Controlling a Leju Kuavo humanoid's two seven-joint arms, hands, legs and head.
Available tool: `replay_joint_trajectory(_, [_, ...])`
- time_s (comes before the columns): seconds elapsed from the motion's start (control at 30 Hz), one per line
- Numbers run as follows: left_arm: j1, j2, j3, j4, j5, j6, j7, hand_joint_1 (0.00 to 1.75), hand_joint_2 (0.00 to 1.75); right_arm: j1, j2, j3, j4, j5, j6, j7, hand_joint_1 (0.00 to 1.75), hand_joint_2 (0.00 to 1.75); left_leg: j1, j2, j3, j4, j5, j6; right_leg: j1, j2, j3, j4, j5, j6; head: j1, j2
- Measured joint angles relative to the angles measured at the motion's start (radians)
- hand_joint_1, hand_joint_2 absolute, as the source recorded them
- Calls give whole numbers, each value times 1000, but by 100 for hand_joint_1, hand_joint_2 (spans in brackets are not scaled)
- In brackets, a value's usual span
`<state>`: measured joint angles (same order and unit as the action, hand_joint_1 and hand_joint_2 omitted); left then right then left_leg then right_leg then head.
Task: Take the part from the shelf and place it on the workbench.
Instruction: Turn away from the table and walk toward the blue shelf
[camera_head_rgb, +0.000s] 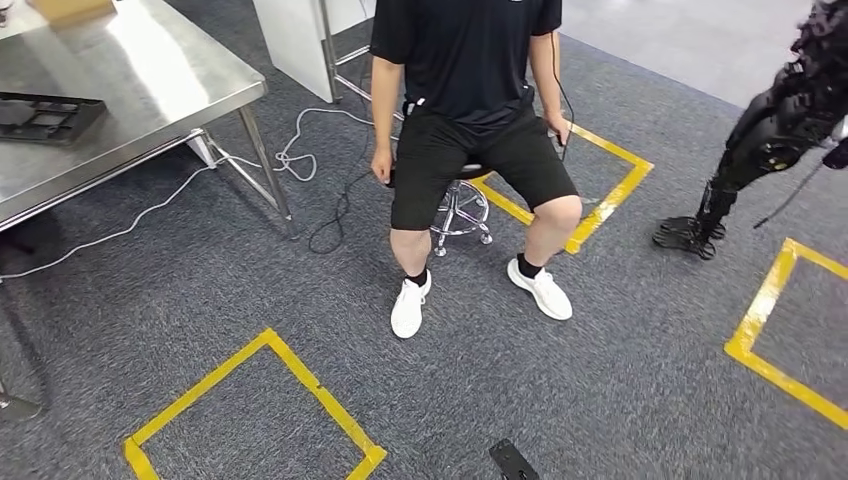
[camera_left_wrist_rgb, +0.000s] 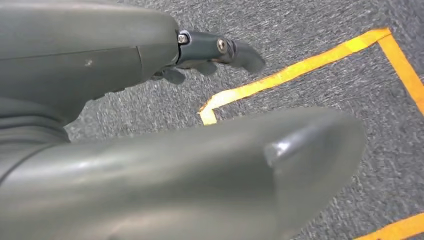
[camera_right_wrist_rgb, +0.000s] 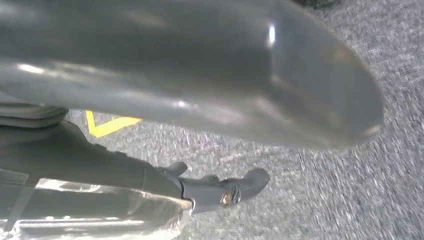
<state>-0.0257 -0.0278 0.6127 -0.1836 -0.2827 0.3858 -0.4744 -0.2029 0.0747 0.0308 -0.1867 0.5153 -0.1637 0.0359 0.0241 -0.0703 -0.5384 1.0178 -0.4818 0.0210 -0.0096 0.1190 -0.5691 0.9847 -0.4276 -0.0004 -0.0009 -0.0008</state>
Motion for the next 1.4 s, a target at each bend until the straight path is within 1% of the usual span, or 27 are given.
replay_joint_trajectory(0.03, [-1, 0, 0, 0, 0, 0, 0, 0, 0, 1, 0, 0, 0, 0, 0, 0, 0, 0, -3, 10, 1, -4, 3, 4, -2, 9, -5, -3, 4, 7, 0, 0])
replay_joint_trajectory(0.07, [-3, 0, 0, 0, 0, 0, 0, 0, 0, 3, -1, 0, 0, 0, 0, 0, 0, 0, -3, 22, 4, -14, 10, 9, -2, 2, -11, -1, 5, 11, 0, 0])
replay_joint_trajectory(0.13, [-5, -2, 0, 0, 0, 0, 0, 0, 0, 2, -2, 1, 0, 0, 0, 0, 0, 0, -1, 46, 9, -36, 26, 21, 1, -47, -43, 48, -20, 11, 6, 0])
replay_joint_trajectory(0.2, [-4, -3, 0, 1, 0, 0, -1, 0, 0, -2, -3, 1, 0, 0, 0, 0, 0, 0, -2, 75, 8, -45, 33, 27, -4, -97, -109, 176, -77, 6, 12, 0])
replay_joint_trajectory(0.27, [-3, -4, 0, 1, 0, 0, -1, 0, 0, -1, -3, 2, 0, 0, 0, 0, 0, 0, -4, 104, 4, -45, 34, 26, -13, -108, -159, 281, -112, 15, 13, 0])
replay_joint_trajectory(0.3, [-3, -4, 0, 1, 1, 1, -3, 0, 0, 1, -4, 2, 0, 1, 0, 0, 0, 0, -4, 118, 2, -45, 35, 24, -18, -112, -156, 282, -108, 25, 13, 0])
replay_joint_trajectory(0.33, [-3, -6, 1, 1, 3, 3, -8, 0, 0, 2, -4, 2, 0, 1, 1, 1, 0, 0, -3, 130, 2, -45, 35, 21, -23, -119, -130, 241, -91, 36, 14, 0])
replay_joint_trajectory(0.4, [-3, -12, 4, 1, 12, 10, -26, 0, 0, 1, -4, 2, 0, 5, 3, 2, 0, 0, -5, 154, 3, -41, 32, 9, -29, -161, -41, 93, -48, 55, 16, 0])
replay_joint_trajectory(0.47, [-3, -16, 9, 0, 21, 18, -42, 0, 0, 0, -2, 3, 0, 8, 4, 2, 0, 0, -8, 174, 4, -35, 27, -8, -25, -191, 12, 2, -24, 51, 15, 0])
replay_joint_trajectory(0.5, [-4, -19, 11, 0, 23, 19, -47, 0, 0, 1, -1, 3, 0, 5, 5, 1, 0, 0, -9, 184, 5, -34, 25, -15, -21, -190, 14, -5, -22, 42, 12, 0])
replay_joint_trajectory(0.57, [-8, -25, 14, 0, 20, 12, -50, 0, 0, 11, 0, 2, 0, -14, 4, -9, 0, 0, 0, 196, 10, -30, 21, -29, -21, -164, 6, -4, -17, 25, 7, 0])
replay_joint_trajectory(0.63, [-10, -29, 14, 0, 11, -16, -60, 0, 0, 18, 1, -3, 0, -47, -1, -29, 0, 0, 9, 156, -6, 13, -17, -38, -25, -142, 5, -5, -10, 8, 4, 0])
replay_joint_trajectory(0.7, [-9, -29, 13, 0, -5, -58, -82, 0, 0, 24, 2, -18, 0, -84, -11, -52, 0, 0, 11, 96, -57, 134, -94, -38, -19, -118, 3, -6, -4, -5, -1, 0])
replay_joint_trajectory(0.77, [-9, -27, 6, 0, -33, -107, -97, 0, 0, 41, 2, -44, 0, -125, -21, -71, 0, 0, 8, 74, -108, 248, -142, -31, -8, -92, -2, -5, -1, -13, -3, 0])
replay_joint_trajectory(0.8, [-10, -25, 0, 0, -49, -128, -99, 0, 0, 56, 2, -59, 0, -142, -25, -78, 0, 0, 7, 71, -115, 261, -138, -26, -3, -79, -2, -5, 1, -15, -3, 0])
replay_joint_trajectory(0.83, [-11, -23, -7, 0, -61, -144, -99, 0, 0, 72, 1, -75, 0, -155, -29, -84, 0, 0, 6, 68, -101, 234, -114, -19, 1, -67, -2, -5, 2, -16, -3, 0])
replay_joint_trajectory(0.9, [-13, -17, -18, -1, -73, -163, -96, 0, 0, 100, 0, -100, 0, -165, -33, -91, 0, 0, 2, 38, -37, 107, -47, 0, 5, -42, -1, -5, 5, -17, -2, 0])
replay_joint_trajectory(0.97, [-14, -11, -25, -1, -78, -174, -95, 0, 0, 114, 2, -116, 1, -170, -34, -93, 0, 0, -4, 5, 9, 13, -12, 17, 7, -17, -6, -4, 11, -12, -3, 0])
replay_joint_trajectory(1.0, [-16, -9, -28, -2, -80, -178, -94, 0, 0, 117, 3, -123, 1, -171, -35, -95, 0, 0, -8, 1, 15, -2, -11, 23, 5, -5, -11, -4, 15, -7, -4, 0])
replay_joint_trajectory(1.07, [-23, -8, -31, -4, -82, -187, -92, 0, 0, 121, 3, -134, 1, -172, -34, -97, 0, 0, -12, 24, 19, -18, -1, 30, 4, 13, -20, -8, 23, 6, -7, 0])
replay_joint_trajectory(1.13, [-30, -10, -36, -6, -82, -206, -87, 0, 0, 122, -1, -146, 1, -189, -18, -95, 0, 0, -10, 47, 30, -50, 19, 35, 9, -21, -42, 19, 9, 11, -3, 0])
replay_joint_trajectory(1.2, [-31, -12, -42, -6, -84, -242, -76, 0, 0, 116, -5, -168, 1, -224, 18, -85, 0, 0, -13, 75, 33, -67, 33, 37, 8, -79, -96, 122, -43, 6, 4, 0])
replay_joint_trajectory(1.27, [-31, -12, -45, -6, -88, -296, -54, 0, 0, 113, -8, -192, 1, -243, 50, -71, 0, 0, -16, 105, 27, -68, 36, 36, 1, -103, -151, 244, -91, 9, 6, 0])
replay_joint_trajectory(1.3, [-32, -12, -47, -6, -91, -330, -38, 0, 0, 115, -10, -200, 1, -241, 60, -64, 0, 0, -16, 119, 25, -68, 37, 35, -4, -108, -157, 266, -97, 17, 6, 0])
replay_joint_trajectory(1.33, [-33, -12, -48, -6, -94, -363, -20, 0, 0, 117, -11, -204, 1, -235, 65, -59, 0, 0, -16, 132, 24, -67, 37, 32, -10, -114, -141, 246, -88, 27, 7, 0])
replay_joint_trajectory(1.37, [-34, -11, -50, -6, -97, -393, -1, 0, 0, 119, -12, -206, 1, -227, 68, -55, 0, 0, -14, 144, 23, -66, 37, 27, -16, -125, -104, 188, -70, 39, 8, 0])
replay_joint_trajectory(1.4, [-34, -10, -53, -6, -101, -418, 18, 0, 0, 119, -13, -206, 1, -220, 71, -52, 0, 0, -15, 156, 23, -62, 35, 21, -21, -150, -56, 111, -50, 48, 8, 0])
